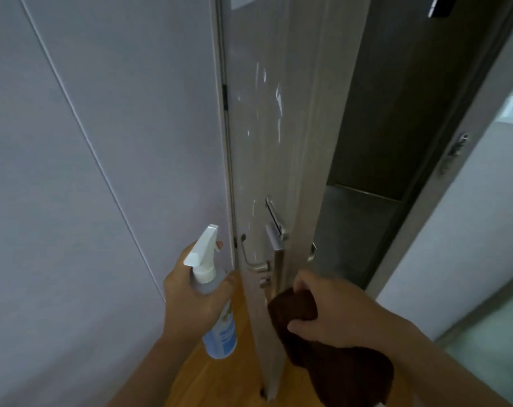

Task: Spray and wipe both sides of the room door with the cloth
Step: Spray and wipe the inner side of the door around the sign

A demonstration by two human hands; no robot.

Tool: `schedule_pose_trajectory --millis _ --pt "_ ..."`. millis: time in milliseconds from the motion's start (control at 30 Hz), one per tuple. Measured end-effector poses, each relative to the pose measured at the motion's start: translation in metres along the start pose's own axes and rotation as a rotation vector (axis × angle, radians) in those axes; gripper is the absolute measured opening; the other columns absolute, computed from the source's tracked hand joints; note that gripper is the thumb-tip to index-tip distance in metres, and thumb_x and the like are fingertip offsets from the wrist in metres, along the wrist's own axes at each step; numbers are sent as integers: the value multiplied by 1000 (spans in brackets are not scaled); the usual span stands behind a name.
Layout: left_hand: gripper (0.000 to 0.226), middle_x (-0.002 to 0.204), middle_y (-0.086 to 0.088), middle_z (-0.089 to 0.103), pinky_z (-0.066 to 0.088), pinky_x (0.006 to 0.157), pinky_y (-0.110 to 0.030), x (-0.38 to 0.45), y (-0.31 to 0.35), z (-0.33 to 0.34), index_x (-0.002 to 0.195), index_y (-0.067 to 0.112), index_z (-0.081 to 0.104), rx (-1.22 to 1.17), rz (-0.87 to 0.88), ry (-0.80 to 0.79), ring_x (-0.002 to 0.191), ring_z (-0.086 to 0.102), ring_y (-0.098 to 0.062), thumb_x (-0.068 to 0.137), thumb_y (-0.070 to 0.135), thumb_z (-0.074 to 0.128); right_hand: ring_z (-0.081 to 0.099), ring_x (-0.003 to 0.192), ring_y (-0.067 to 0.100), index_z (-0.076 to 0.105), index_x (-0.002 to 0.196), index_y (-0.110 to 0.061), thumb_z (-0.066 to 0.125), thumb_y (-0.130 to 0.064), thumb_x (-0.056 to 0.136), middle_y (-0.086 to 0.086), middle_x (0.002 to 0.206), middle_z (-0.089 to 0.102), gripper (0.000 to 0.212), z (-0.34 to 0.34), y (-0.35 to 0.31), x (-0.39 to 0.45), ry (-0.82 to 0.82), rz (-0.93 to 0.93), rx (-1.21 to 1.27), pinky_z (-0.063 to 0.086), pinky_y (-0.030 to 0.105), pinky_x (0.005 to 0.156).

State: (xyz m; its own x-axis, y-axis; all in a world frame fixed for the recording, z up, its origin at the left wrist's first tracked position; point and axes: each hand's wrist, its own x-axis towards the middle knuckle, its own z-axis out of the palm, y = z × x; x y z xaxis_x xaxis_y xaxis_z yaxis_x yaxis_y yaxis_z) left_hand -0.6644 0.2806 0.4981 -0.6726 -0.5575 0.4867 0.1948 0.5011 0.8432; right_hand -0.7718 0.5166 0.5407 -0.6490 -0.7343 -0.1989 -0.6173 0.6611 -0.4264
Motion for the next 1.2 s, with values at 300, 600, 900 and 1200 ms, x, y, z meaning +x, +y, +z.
schedule_pose_trajectory --millis 300,600,900,1200 --pt "58 102 37 67 51 78 -6 9 36 86 118 44 56 -114 10 -143 98 67 8 71 17 77 65 105 2 15 161 -44 79 -52 84 -11 132 65 102 -20 64 7 147 20 216 54 19 92" --pt "58 102 15 73 64 84 -43 38 31 150 127 15 66 -142 -46 -195 94 72 -16 72 27 80 49 133 23 18 161 -30 78 -46 88 2 156 43 96 -47 135 48 15 246 184 41 27 98" --pt "56 105 17 74 65 81 -44 75 21 209 126 24 65 -135 -99 -198 93 74 -14 71 20 79 43 140 32 13 163 -20 76 -48 87 14 156 40 102 -61 209 95 40 449 161 40 32 106" --pt "57 94 21 70 58 74 -24 154 -7 274 119 30 64 -162 -65 -314 84 70 -2 80 -8 81 27 151 41 -17 161 -6 70 -45 86 19 163 27 120 -66 260 155 109 674 116 21 51 126"
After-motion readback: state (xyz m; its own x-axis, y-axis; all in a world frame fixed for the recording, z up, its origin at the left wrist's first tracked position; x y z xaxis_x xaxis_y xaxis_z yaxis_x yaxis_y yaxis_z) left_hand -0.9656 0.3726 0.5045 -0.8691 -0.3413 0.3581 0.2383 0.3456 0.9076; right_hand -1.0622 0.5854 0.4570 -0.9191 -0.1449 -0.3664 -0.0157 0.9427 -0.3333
